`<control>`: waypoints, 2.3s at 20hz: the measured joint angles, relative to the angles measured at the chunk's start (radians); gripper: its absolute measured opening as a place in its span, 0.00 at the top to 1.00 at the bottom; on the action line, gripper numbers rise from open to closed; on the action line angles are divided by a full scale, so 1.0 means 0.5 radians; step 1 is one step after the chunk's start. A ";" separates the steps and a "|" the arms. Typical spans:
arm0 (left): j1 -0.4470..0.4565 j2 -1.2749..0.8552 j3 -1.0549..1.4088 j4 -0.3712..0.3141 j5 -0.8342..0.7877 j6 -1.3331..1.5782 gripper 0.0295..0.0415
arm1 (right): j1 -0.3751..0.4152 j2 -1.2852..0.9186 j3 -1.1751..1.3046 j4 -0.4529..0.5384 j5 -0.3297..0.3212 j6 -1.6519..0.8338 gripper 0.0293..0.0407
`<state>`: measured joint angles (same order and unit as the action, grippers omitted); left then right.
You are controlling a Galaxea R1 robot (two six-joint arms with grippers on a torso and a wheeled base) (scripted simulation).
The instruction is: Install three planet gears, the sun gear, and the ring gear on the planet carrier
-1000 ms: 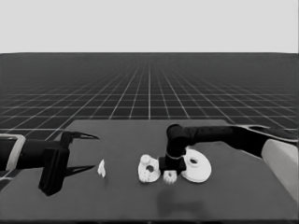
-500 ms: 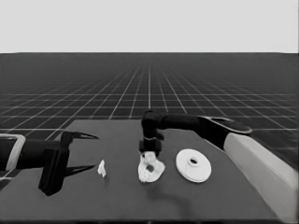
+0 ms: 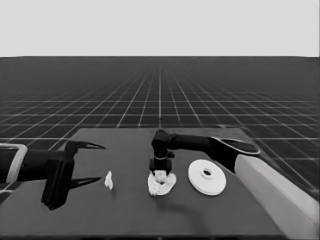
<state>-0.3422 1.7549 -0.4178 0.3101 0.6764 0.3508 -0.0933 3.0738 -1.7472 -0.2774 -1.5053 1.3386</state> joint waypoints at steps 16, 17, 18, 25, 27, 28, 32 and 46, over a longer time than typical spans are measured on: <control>0.000 0.000 0.000 0.000 0.000 0.000 0.25 | -0.020 0.000 -0.002 -0.002 0.001 0.262 0.86; 0.000 0.000 0.000 0.000 0.000 0.000 0.25 | -0.019 0.000 -0.002 -0.002 0.001 0.283 0.86; 0.000 0.000 0.000 0.000 0.000 0.000 0.25 | -0.019 0.000 -0.003 -0.002 0.001 0.304 0.86; 0.000 0.000 0.000 0.000 0.000 0.000 0.25 | -0.019 0.000 -0.003 -0.002 0.001 0.451 0.86; 0.000 0.000 0.000 0.000 0.000 0.000 0.25 | -0.020 0.001 -0.002 -0.002 0.001 0.492 0.86; 0.000 0.000 0.000 0.000 0.000 0.000 0.25 | -0.020 0.000 -0.003 -0.002 0.001 0.513 0.86; 0.000 0.000 0.000 0.000 0.000 0.000 0.25 | -0.027 -0.001 -0.004 -0.002 0.001 0.597 0.86; 0.000 0.000 0.000 0.000 0.000 0.000 0.25 | -0.033 -0.003 -0.005 -0.002 0.001 0.890 0.86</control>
<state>-0.3422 1.7549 -0.4178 0.3101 0.6764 0.3508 -0.1096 3.0725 -1.7496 -0.2785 -1.5047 1.7837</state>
